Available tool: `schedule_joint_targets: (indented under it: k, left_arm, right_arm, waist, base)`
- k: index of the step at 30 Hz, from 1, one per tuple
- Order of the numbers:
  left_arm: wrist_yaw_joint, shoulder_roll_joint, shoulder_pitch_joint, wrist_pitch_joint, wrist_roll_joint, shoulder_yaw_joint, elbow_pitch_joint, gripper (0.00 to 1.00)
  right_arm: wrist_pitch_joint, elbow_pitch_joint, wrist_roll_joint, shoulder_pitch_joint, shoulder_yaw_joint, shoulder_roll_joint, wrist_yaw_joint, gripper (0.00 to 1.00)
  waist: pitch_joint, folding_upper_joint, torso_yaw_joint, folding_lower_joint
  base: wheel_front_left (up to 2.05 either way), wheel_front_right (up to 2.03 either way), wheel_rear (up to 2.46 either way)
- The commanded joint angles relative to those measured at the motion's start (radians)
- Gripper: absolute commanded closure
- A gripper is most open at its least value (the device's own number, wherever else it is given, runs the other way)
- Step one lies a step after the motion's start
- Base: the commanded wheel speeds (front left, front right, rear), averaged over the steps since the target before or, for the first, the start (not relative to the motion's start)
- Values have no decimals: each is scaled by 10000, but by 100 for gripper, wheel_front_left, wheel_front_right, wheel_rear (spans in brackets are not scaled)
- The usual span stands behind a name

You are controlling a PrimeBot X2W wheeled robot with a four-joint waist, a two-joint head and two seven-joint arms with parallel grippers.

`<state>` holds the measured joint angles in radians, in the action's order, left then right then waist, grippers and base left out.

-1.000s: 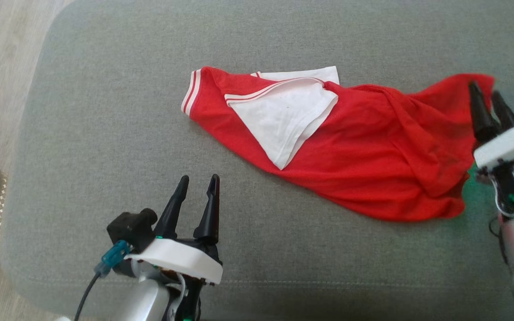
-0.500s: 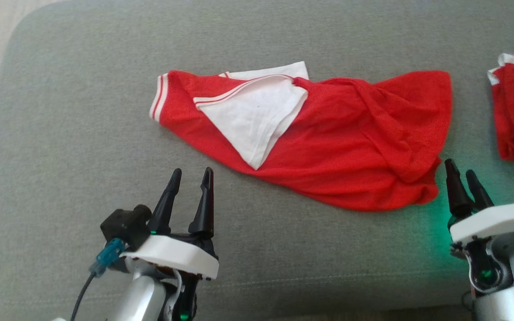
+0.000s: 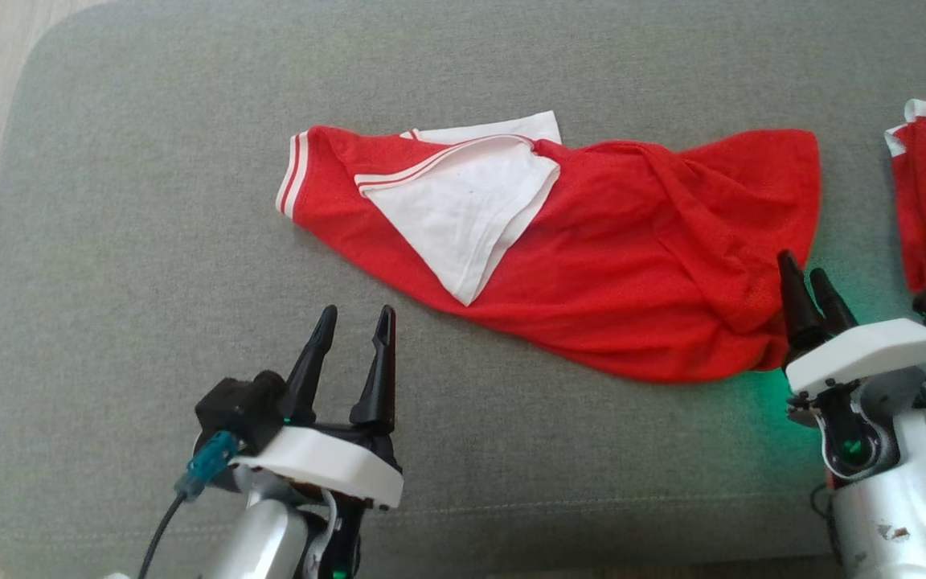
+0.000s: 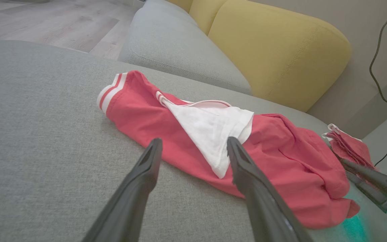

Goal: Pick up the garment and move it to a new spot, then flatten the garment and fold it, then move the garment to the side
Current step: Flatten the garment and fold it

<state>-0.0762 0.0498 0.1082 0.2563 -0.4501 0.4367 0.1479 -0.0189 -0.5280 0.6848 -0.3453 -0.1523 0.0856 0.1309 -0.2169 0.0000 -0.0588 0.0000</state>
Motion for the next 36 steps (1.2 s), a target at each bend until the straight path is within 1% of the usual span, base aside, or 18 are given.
schedule_joint_targets:
  k: [1, 3, 4, 6, 7, 8, 9, 12, 13, 18, 24, 29, 36]
  left_arm:
    - [-24, 5, 367, 55, 75, -329, -340, 0]
    - [-33, 5, 378, 55, 79, -329, -344, 0]
    - [-38, 5, 386, 55, 82, -325, -343, 0]
    - [-43, 5, 409, 55, 85, -308, -334, 0]
    - [-45, 5, 424, 55, 93, -299, -327, 0]
    - [-47, 5, 439, 55, 105, -295, -321, 0]
    - [-47, 5, 448, 55, 118, -293, -314, 0]
    - [-53, 5, 454, 55, 162, -298, -292, 0]
    - [-56, 5, 456, 55, 171, -297, -283, 0]
    - [-78, 5, 467, 55, 281, -338, -232, 0]
    - [7, 5, 581, 55, 315, -192, 34, 0]
    - [184, 5, 1291, 54, 81, 530, 1137, 0]
    - [288, 5, 2636, -114, -922, 1369, 2795, 0]
  right_arm:
    - [55, 180, -31, -303, 239, 25, -2, 15]
    - [111, 21, 17, -416, 230, 71, -2, 17]
    - [137, -63, 42, -483, 224, 95, -2, 20]
    - [185, -234, 70, -622, 228, 164, -2, 39]
    - [201, -319, 64, -690, 249, 207, -2, 44]
    - [225, -391, 39, -747, 282, 252, -2, 51]
    - [256, -457, 20, -793, 308, 288, -2, 55]
    - [302, -628, 17, -919, 400, 365, -2, 81]
    - [306, -675, 27, -948, 434, 388, -2, 100]
    - [378, -806, 142, -1029, 645, 481, -2, 100]
    - [617, -487, 297, -833, 814, 629, -2, 100]
    - [630, -323, 311, -769, 1004, 640, -2, 100]
    - [681, -328, 256, -1068, 1291, 502, -2, 100]
  waist:
    - [-23, 0, -44, 0]
    - [-45, 0, -75, 0]
    - [-52, 0, -89, 0]
    - [-67, 0, -124, 0]
    - [-75, 0, -141, 0]
    - [-84, 0, -159, 0]
    - [-88, 0, -174, 0]
    - [-100, 0, -203, 0]
    - [-102, 0, -209, 0]
    - [-91, 0, -174, 0]
    - [-109, 0, 31, 0]
    - [-176, 0, 311, 0]
    - [-405, 0, 664, 0]
  base:
    - [0, 0, 0]
    - [0, 0, 0]
    - [0, 0, 0]
    - [0, 0, 0]
    - [0, 0, 0]
    - [0, 0, 0]
    - [0, 0, 0]
    - [0, 0, 0]
    - [0, 0, 0]
    - [0, 0, 0]
    - [0, 0, 0]
    - [0, 0, 0]
    - [0, 0, 0]
